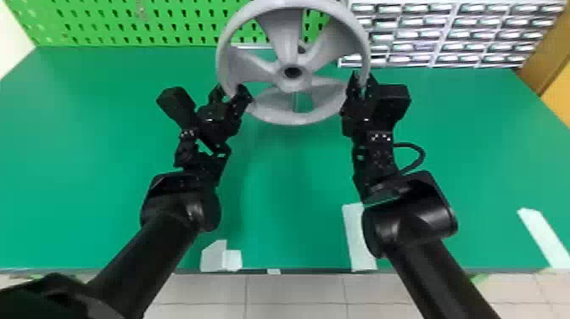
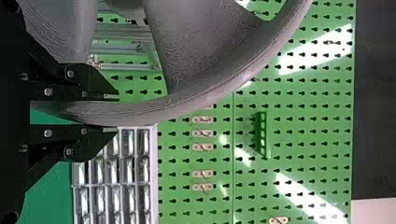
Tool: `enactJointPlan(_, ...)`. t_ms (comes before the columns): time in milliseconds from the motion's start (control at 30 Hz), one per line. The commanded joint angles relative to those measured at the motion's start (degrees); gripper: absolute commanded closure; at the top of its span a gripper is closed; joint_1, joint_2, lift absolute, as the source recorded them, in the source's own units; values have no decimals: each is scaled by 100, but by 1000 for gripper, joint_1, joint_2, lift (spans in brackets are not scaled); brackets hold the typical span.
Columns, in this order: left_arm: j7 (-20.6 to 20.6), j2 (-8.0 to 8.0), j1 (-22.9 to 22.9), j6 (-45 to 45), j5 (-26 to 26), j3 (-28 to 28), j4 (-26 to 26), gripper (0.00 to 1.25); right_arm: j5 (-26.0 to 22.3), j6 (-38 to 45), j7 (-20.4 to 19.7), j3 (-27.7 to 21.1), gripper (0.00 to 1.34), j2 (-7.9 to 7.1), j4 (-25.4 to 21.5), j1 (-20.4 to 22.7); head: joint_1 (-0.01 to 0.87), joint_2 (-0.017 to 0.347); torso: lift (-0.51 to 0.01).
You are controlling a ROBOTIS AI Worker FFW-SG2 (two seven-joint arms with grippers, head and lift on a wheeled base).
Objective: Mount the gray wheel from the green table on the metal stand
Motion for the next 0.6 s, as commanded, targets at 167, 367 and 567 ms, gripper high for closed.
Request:
enactJointPlan(167,352,-27,-27,1,-91,33,84,714,20,67,-7,-14,1153,33,49,-22,868,52,-93)
enactJointPlan(367,449,-27,-45,1,-144,77,101,714,47,93,-7,-41,1153,82,93,-57,868,52,-93)
enactJointPlan(567,563,-27,-71,1,-240,95,172,714,55,93,-7,-58,1153,82,172,-101,868,52,-93)
